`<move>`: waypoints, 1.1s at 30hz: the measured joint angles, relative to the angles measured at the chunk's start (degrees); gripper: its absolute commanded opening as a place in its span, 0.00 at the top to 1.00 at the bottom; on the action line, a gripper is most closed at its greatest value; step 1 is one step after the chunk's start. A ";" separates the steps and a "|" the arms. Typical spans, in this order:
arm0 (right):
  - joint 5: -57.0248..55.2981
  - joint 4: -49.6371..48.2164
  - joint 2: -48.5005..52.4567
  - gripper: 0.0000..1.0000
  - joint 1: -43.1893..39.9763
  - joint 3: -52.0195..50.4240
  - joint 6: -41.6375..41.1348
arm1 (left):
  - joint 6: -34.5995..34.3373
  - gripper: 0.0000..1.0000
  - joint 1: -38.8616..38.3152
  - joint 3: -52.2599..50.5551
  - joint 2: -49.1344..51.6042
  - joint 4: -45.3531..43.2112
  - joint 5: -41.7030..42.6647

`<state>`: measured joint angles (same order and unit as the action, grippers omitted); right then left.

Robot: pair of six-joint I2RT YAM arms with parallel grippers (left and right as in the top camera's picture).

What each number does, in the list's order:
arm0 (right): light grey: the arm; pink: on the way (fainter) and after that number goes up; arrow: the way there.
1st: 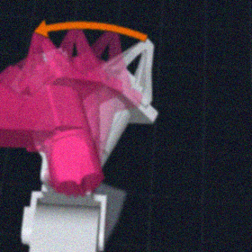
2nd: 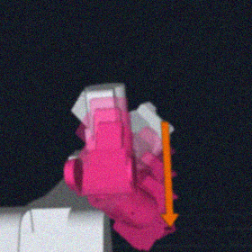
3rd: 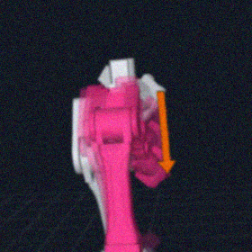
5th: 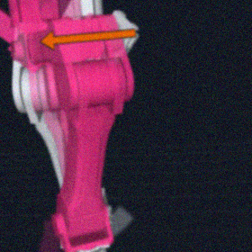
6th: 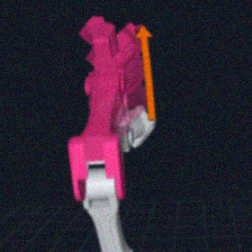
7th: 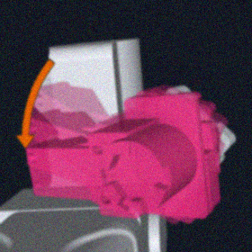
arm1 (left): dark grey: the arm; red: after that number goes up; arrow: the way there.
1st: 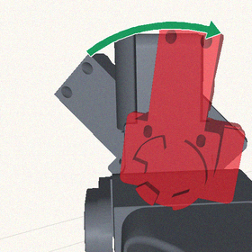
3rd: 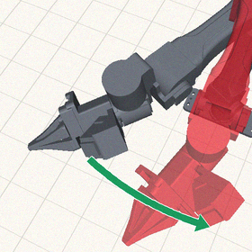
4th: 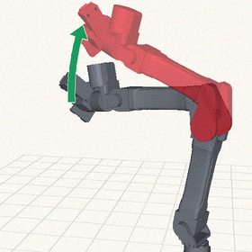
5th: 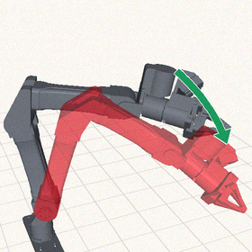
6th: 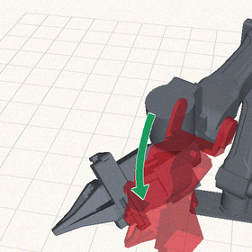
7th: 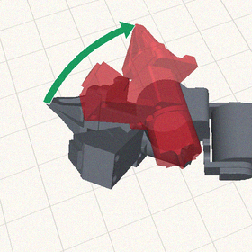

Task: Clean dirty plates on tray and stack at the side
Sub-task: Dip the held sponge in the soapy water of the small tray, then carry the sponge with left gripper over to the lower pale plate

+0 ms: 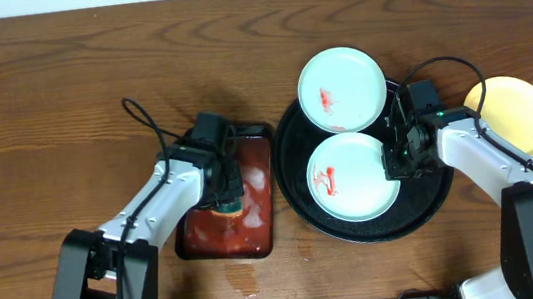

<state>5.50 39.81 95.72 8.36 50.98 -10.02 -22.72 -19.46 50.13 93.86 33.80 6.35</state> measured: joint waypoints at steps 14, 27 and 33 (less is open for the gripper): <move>0.66 -0.39 0.00 0.99 -0.02 -0.07 0.48 | 0.90 0.93 -0.59 18.49 -0.02 18.93 -2.54; 2.29 -2.16 0.00 0.99 -0.09 -0.20 1.99 | -1.97 0.93 -12.35 27.21 -0.87 14.51 7.96; 2.93 -2.23 0.02 0.99 -0.17 -0.22 1.99 | -7.10 0.93 -19.67 27.12 3.67 6.38 8.85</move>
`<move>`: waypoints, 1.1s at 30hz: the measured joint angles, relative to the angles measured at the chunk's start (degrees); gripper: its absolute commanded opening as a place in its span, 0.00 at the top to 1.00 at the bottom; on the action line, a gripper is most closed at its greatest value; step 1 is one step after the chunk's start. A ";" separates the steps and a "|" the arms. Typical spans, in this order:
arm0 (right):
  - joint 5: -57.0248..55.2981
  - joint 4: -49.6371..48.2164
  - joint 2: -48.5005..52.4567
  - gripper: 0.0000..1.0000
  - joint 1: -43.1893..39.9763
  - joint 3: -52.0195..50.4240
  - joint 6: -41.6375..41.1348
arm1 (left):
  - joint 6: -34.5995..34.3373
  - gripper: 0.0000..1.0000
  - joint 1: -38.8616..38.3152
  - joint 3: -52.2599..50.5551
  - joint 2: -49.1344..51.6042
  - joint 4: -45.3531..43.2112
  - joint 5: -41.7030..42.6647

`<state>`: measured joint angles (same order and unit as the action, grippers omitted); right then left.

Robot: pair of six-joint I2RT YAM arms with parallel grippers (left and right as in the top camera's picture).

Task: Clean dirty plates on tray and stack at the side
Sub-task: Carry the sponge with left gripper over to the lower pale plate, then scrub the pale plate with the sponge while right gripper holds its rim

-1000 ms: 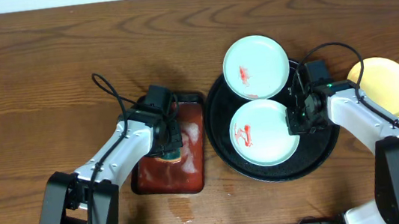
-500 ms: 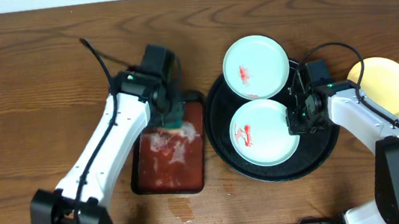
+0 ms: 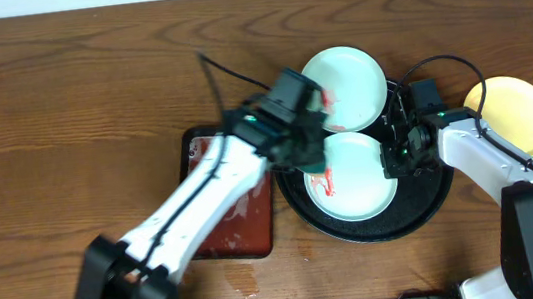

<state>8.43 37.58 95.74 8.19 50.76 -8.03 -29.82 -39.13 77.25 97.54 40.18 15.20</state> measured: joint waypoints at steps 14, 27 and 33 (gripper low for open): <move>0.79 -0.17 0.00 0.99 0.00 -0.11 0.00 | -7.04 0.93 -7.56 -0.72 17.03 -7.23 2.93; 4.15 0.87 0.20 0.99 0.20 -0.26 -0.02 | -4.59 0.92 -8.24 4.20 17.75 7.69 -18.16; 5.16 0.98 0.31 0.99 0.20 -0.31 -0.07 | -4.70 0.93 -8.24 5.07 18.47 7.13 -20.31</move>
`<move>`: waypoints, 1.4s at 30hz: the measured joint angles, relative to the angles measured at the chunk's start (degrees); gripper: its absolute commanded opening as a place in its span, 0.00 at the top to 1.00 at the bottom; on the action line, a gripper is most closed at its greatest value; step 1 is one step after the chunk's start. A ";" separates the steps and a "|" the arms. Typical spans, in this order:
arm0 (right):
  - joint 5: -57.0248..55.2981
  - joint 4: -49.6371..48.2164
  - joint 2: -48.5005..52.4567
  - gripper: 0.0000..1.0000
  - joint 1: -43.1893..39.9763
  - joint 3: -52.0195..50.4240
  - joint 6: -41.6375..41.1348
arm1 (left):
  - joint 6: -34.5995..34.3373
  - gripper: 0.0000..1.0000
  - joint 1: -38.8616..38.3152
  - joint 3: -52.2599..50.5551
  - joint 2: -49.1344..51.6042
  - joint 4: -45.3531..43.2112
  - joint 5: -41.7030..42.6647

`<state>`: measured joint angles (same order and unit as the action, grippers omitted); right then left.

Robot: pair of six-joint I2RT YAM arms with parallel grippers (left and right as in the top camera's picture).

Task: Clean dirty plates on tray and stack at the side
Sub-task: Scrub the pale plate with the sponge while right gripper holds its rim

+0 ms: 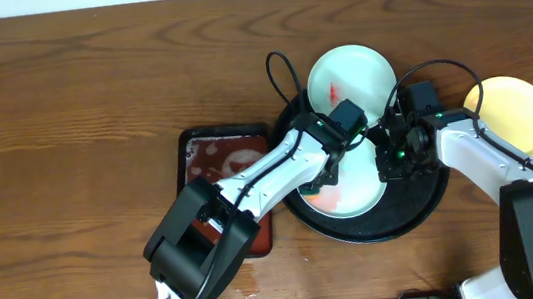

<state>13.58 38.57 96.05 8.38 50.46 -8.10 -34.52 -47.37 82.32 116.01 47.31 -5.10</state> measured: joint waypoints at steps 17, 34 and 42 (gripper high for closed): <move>-0.74 -0.31 0.00 0.99 0.00 0.00 0.02 | 0.37 0.93 1.05 -0.07 3.21 -14.86 32.87; 0.39 -0.09 0.02 0.99 0.02 0.00 -0.15 | 1.99 0.92 1.90 1.36 2.16 -0.66 5.60; 2.45 -0.28 0.04 0.99 0.37 0.04 -0.70 | 4.33 0.92 2.80 0.94 2.19 -6.95 -5.68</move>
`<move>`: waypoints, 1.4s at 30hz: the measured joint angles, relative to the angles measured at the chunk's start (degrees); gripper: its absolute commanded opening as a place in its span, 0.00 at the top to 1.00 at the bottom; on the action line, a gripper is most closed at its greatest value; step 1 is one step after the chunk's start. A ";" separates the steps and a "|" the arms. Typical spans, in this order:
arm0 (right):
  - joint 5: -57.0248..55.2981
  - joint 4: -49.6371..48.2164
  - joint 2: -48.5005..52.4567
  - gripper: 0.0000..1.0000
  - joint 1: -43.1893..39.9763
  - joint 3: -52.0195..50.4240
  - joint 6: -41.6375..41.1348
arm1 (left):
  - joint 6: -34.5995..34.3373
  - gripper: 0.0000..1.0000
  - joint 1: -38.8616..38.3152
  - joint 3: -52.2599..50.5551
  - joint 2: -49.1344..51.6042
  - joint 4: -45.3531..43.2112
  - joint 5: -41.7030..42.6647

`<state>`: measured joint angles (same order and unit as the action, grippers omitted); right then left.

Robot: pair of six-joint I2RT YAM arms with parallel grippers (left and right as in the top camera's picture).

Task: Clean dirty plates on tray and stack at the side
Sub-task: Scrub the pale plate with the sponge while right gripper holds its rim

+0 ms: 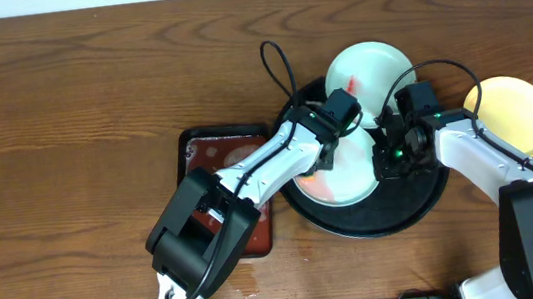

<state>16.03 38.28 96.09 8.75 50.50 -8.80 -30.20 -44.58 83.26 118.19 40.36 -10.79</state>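
A black round tray point(409, 209) holds a pale mint plate point(350, 175) with a faint orange smear at its lower left. My left gripper point(330, 150) is pressed on that plate's far left part. It is shut on a sponge, which is mostly hidden under the wrist. My right gripper point(386, 159) is shut on the same plate's right rim. A second mint plate point(373, 69) with a red stain rests on the tray's far rim. A clean yellow plate point(516, 113) lies on the table to the right of the tray.
A red-brown rectangular basin point(221, 170) of foamy water sits left of the tray, partly under my left arm. The left arm's cable point(277, 63) loops above the tray. Bare wooden table point(61, 112) lies to the left and at the back.
My left gripper has moved from the near left part of the held plate to its far left part. The stained far plate now sits further right. The right gripper keeps its hold.
At first my left gripper was in the foamy basin with the sponge, and both mint plates had red stains. Then it was over the tray's left side, then down on the near plate. By now that plate's red marks are a faint orange smear.
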 measured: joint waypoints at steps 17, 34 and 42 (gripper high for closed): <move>-0.02 -0.09 0.00 0.99 0.00 0.39 -0.13 | 4.59 0.93 0.00 -0.26 0.22 -2.51 -6.75; -2.60 0.87 -0.15 0.99 0.00 0.74 0.31 | 2.10 0.92 1.99 -0.46 -0.24 -7.32 11.19; -2.91 1.18 -0.15 0.99 -0.02 0.74 0.28 | 3.89 0.92 1.86 -1.40 -0.11 -14.67 11.78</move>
<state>13.13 39.46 95.94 8.73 51.24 -8.51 -26.30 -42.72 81.87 118.08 25.69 0.99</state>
